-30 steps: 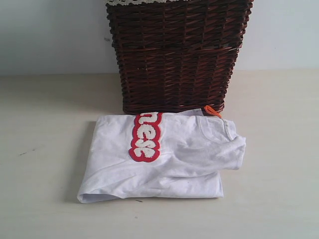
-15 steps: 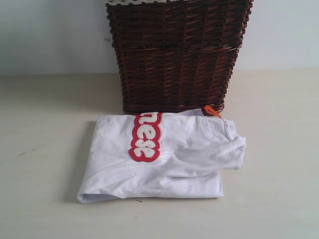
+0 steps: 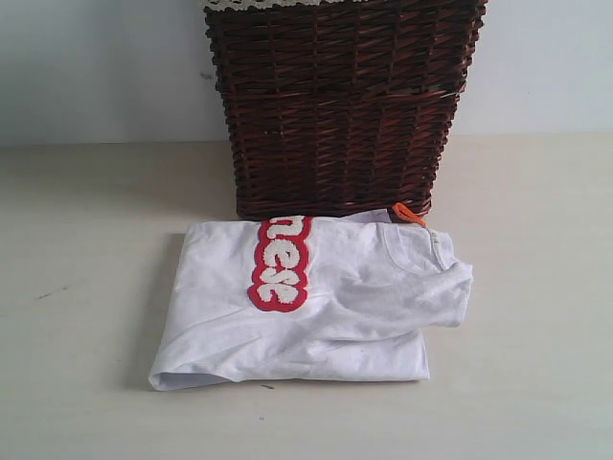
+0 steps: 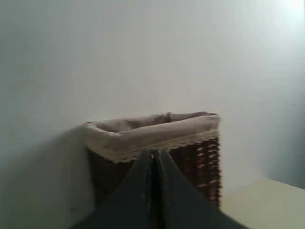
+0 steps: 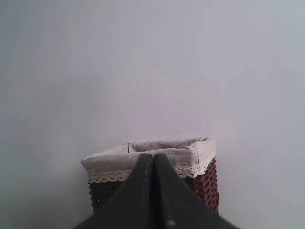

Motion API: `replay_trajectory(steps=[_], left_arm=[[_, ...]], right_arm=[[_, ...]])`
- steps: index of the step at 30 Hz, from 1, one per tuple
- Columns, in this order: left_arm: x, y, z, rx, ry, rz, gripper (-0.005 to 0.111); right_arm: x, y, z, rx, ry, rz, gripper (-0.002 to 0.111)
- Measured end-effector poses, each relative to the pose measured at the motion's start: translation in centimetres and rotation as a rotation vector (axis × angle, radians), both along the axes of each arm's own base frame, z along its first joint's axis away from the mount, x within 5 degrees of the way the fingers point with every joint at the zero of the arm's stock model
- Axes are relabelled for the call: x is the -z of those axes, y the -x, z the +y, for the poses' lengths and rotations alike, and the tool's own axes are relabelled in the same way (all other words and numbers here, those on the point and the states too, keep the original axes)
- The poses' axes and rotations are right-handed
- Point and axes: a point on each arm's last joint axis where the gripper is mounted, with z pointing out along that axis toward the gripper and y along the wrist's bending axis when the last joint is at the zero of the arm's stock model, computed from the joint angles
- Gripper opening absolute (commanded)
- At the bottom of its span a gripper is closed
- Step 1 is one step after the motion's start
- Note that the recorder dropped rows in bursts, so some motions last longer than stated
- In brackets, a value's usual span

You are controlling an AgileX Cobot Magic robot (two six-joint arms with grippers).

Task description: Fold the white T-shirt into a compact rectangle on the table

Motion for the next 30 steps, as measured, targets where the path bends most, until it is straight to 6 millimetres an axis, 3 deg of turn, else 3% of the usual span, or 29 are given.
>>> replay_trajectory(steps=[10, 18, 23, 30], left_arm=[[-0.2, -0.1, 3.1, -0.440, 0.153, 0.008, 0.000], [0.1, 0.4, 3.6, -0.479, 0.326, 0.035, 0.000], [2.9, 1.2, 3.6, -0.488, 0.303, 0.022, 0.000], [9.3, 0.4, 3.6, -0.514, 0.247, 0.130, 0.000]], right_arm=[[0.0, 0.0, 0.0, 0.000, 0.000, 0.000, 0.000], [0.0, 0.0, 0.0, -0.001, -0.002, 0.001, 0.000], [0.0, 0.0, 0.0, -0.001, -0.003, 0.001, 0.000], [0.0, 0.0, 0.0, -0.001, -0.003, 0.001, 0.000]])
